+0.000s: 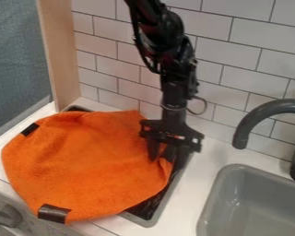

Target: Fold the cloth from lright to left

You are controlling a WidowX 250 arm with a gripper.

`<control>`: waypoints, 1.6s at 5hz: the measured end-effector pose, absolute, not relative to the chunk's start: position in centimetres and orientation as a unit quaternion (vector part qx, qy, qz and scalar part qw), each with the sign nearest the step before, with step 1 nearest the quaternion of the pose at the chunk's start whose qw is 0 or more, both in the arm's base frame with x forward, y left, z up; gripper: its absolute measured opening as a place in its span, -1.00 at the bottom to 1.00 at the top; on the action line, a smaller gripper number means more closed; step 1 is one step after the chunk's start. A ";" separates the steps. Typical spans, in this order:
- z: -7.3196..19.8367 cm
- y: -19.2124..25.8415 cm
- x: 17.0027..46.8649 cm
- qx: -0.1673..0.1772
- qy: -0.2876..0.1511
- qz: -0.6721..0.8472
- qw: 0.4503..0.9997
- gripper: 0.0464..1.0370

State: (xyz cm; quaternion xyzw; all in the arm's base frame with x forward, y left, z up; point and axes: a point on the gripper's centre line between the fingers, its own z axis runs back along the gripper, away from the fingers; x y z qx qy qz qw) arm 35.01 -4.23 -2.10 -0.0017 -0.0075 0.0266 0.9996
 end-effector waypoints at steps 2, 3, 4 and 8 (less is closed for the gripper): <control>-2.2 -4.2 35.2 0.003 -0.015 0.032 0.999 -0.78; -2.1 -4.2 35.2 0.001 -0.016 0.032 0.999 -0.95; -2.1 -4.3 35.1 -0.003 -0.011 0.030 0.999 -0.99; 2.6 3.8 34.0 0.002 -0.041 0.081 0.996 -0.99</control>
